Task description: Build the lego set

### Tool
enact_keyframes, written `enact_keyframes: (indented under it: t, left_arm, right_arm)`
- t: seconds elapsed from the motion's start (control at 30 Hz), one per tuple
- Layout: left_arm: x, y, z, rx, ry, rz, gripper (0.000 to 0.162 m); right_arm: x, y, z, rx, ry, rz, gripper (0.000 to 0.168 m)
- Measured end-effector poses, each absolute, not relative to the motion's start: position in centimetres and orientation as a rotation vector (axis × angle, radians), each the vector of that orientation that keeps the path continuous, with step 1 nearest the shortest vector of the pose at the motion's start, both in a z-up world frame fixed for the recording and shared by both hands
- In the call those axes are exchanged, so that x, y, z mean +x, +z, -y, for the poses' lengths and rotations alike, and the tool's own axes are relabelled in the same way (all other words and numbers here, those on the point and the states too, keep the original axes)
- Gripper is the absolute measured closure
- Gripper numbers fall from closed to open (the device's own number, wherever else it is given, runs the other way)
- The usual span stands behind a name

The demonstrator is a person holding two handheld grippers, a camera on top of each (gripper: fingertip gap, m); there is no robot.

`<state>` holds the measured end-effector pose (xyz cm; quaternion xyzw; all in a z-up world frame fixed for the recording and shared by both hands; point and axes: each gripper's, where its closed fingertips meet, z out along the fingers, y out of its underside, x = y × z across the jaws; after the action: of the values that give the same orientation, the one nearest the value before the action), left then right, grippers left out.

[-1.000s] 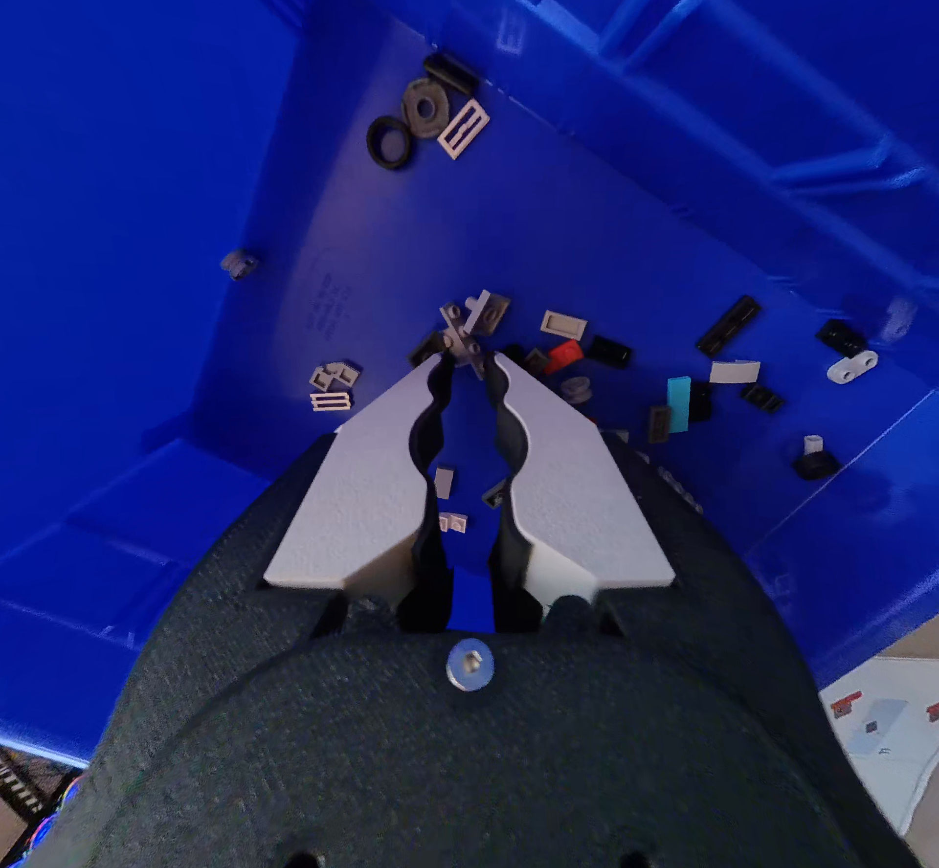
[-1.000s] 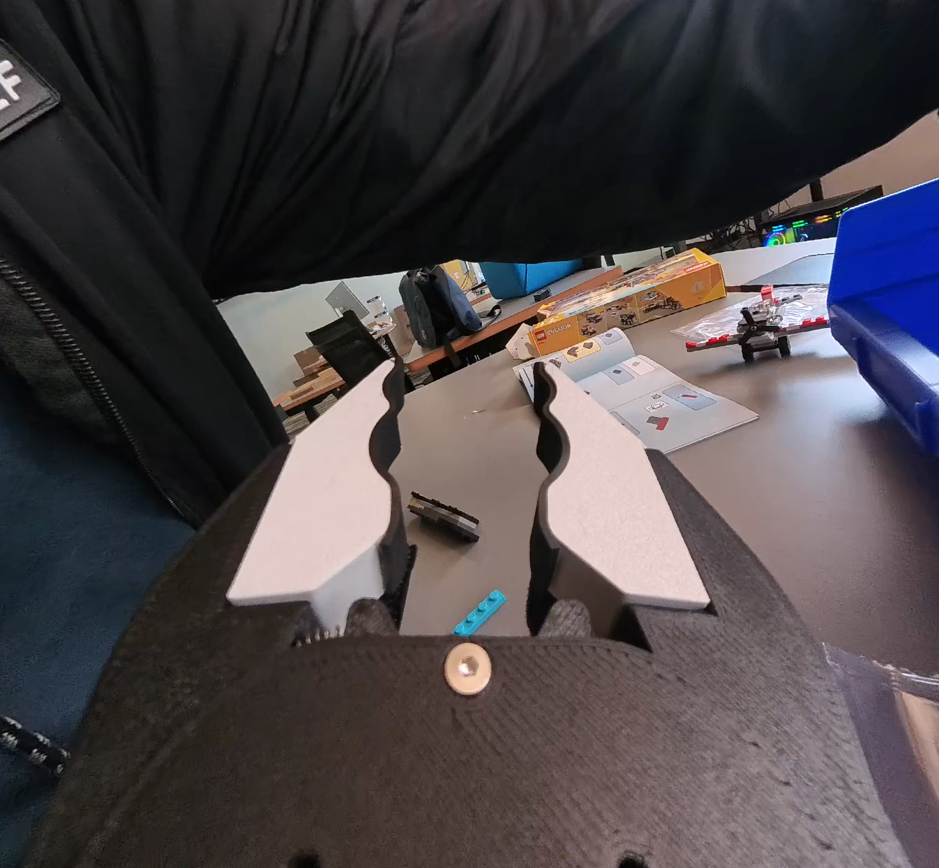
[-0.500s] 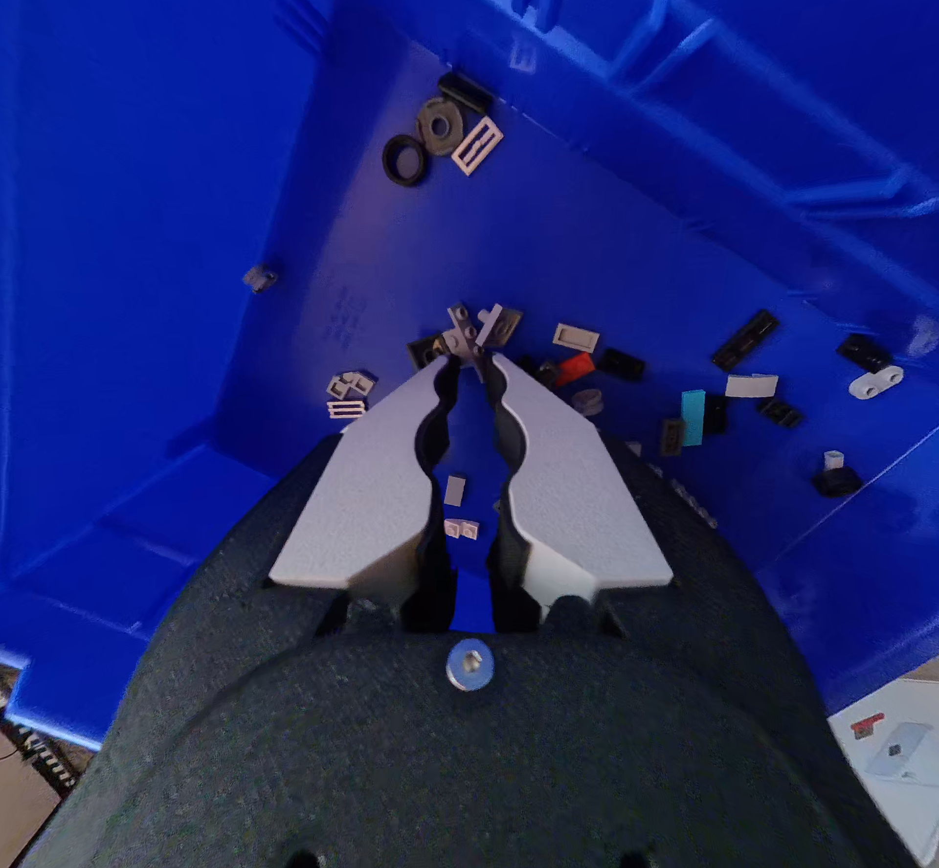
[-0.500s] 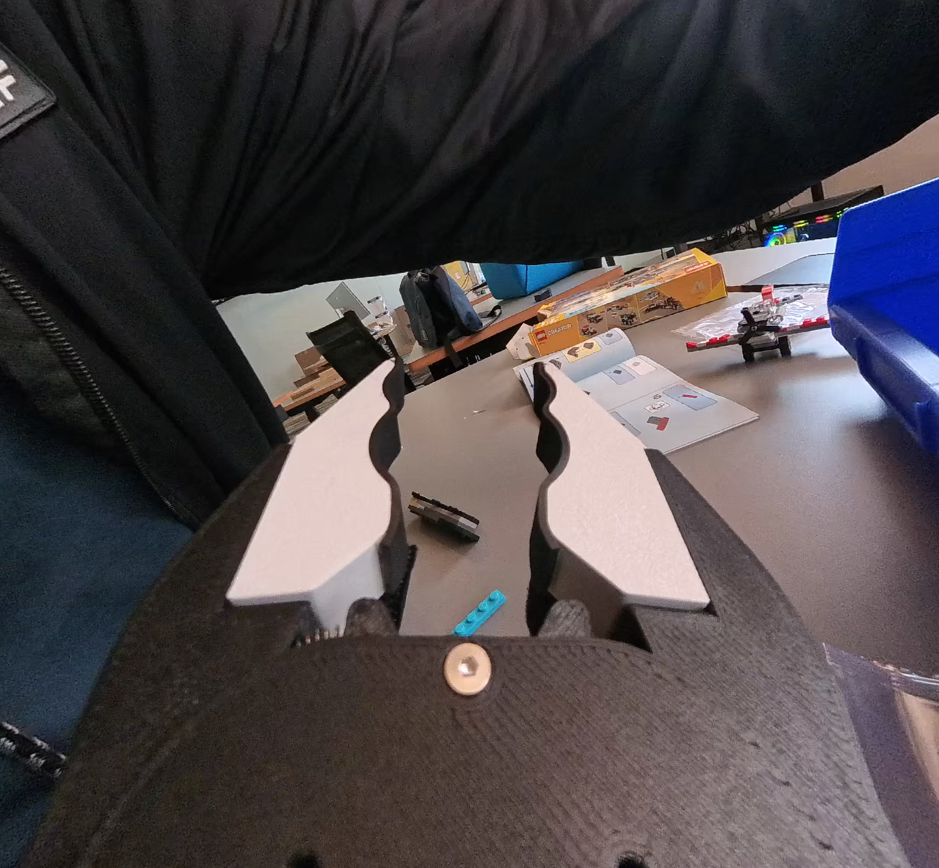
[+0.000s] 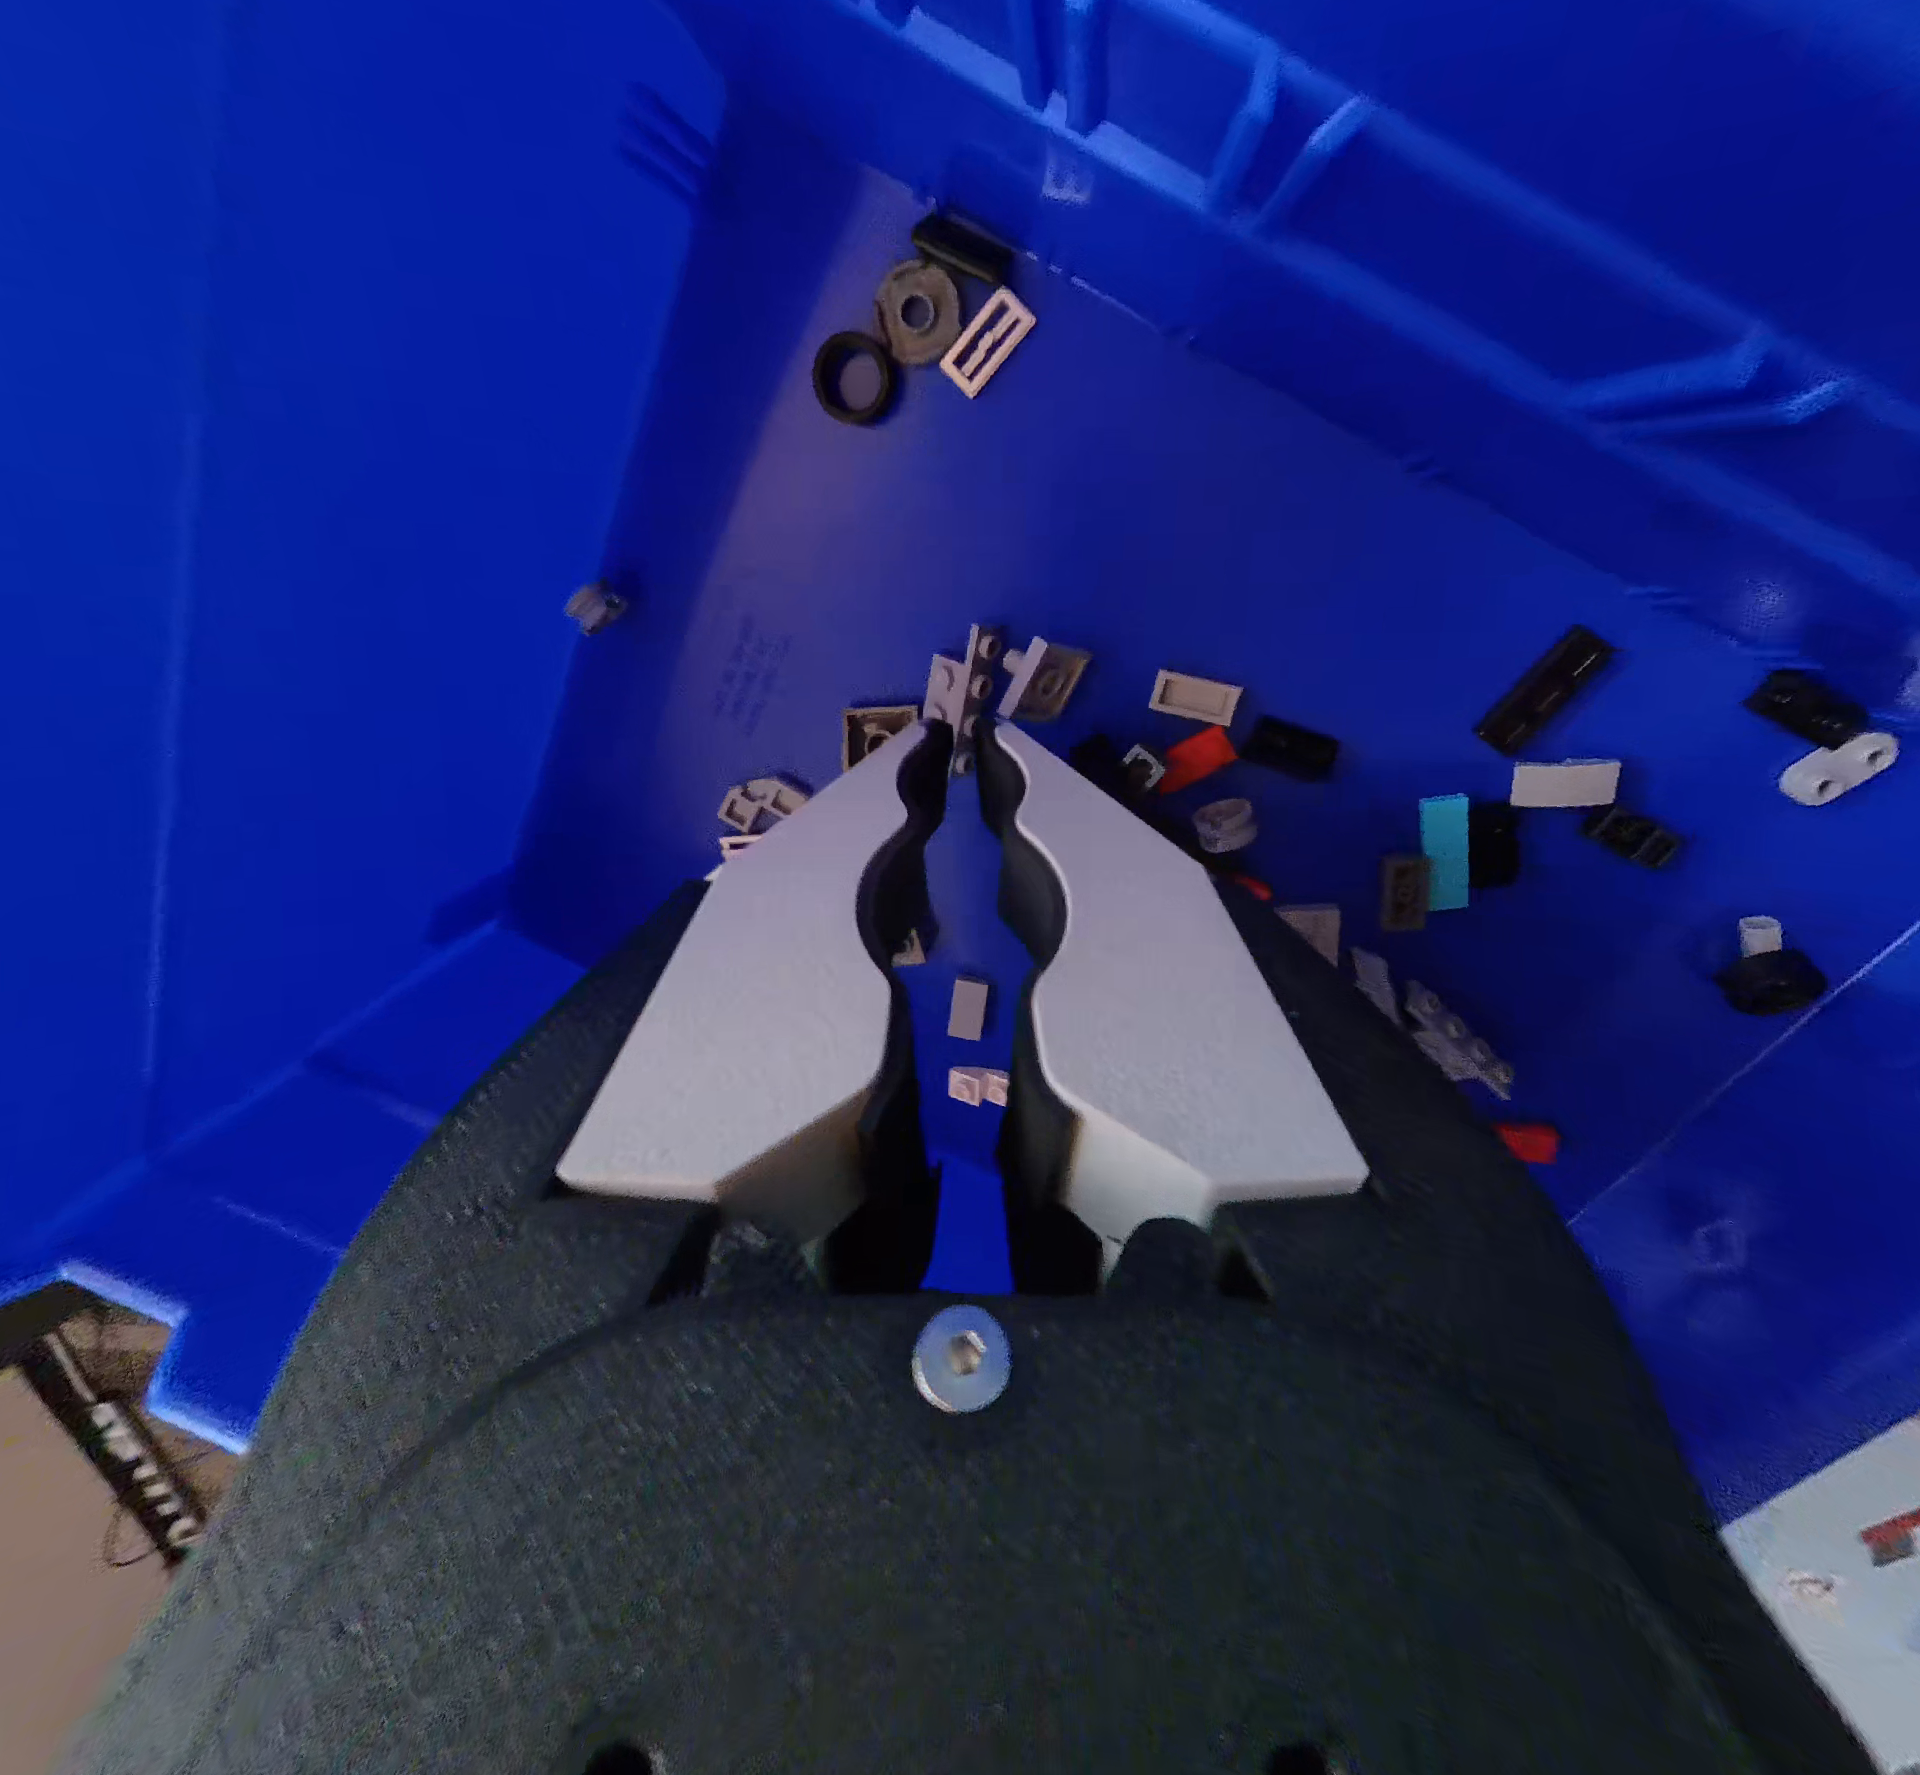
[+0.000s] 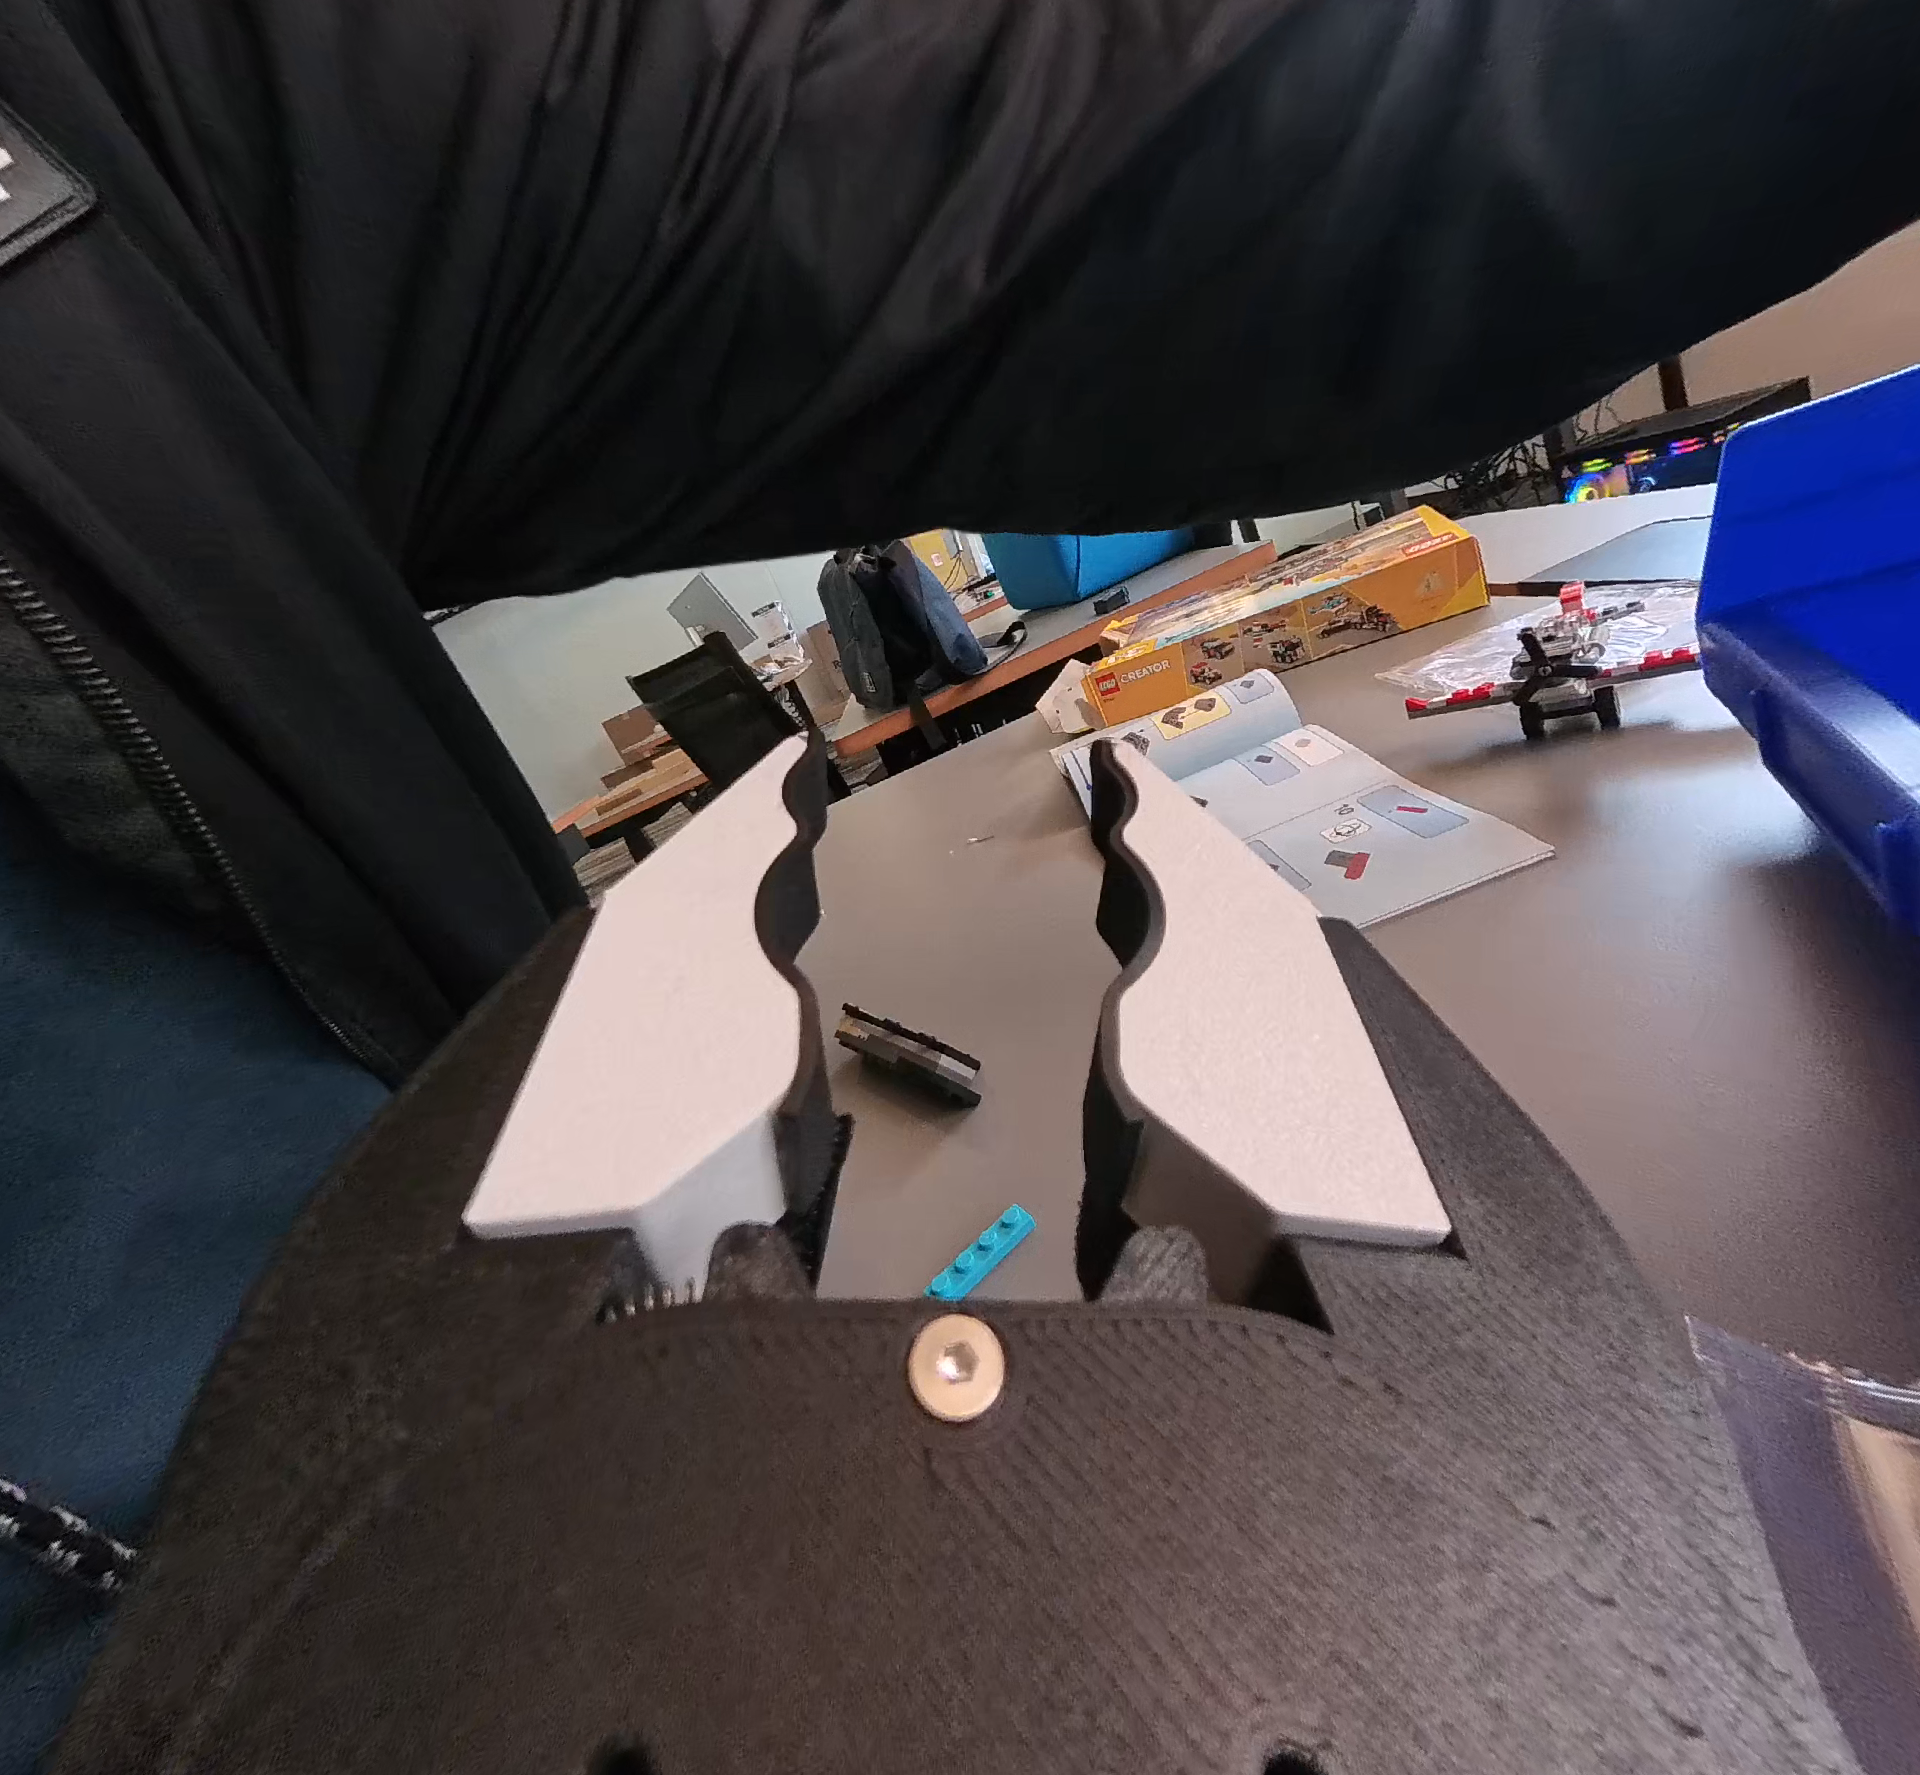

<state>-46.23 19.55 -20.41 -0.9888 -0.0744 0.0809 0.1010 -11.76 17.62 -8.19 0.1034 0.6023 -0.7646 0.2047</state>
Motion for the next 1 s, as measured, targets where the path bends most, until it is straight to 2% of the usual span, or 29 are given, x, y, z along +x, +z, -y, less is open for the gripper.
enact_keyframes:
  t: [0.03, 0.53, 0.83, 1.0]
  left_arm:
    - [-46.3, -20.6, -19.5, -2.934, 0.239, 0.188, 0.157]
    - [-47.0, -21.0, -20.3, -2.961, 0.201, -0.124, 0.144]
    - [-47.0, -21.7, -19.9, -3.011, 0.162, -0.083, 0.147]
    - [-46.5, -18.2, -20.6, -2.877, 0.289, 0.066, 0.148]
  right_arm:
    - [-11.8, -8.2, -17.6, 0.289, -2.132, -1.679, 0.117]
    - [-11.8, -8.1, -17.7, 0.291, -2.131, -1.662, 0.117]
    - [-11.8, -8.1, -17.7, 0.292, -2.129, -1.661, 0.117]
    - [-11.8, -8.1, -17.7, 0.290, -2.128, -1.664, 0.117]
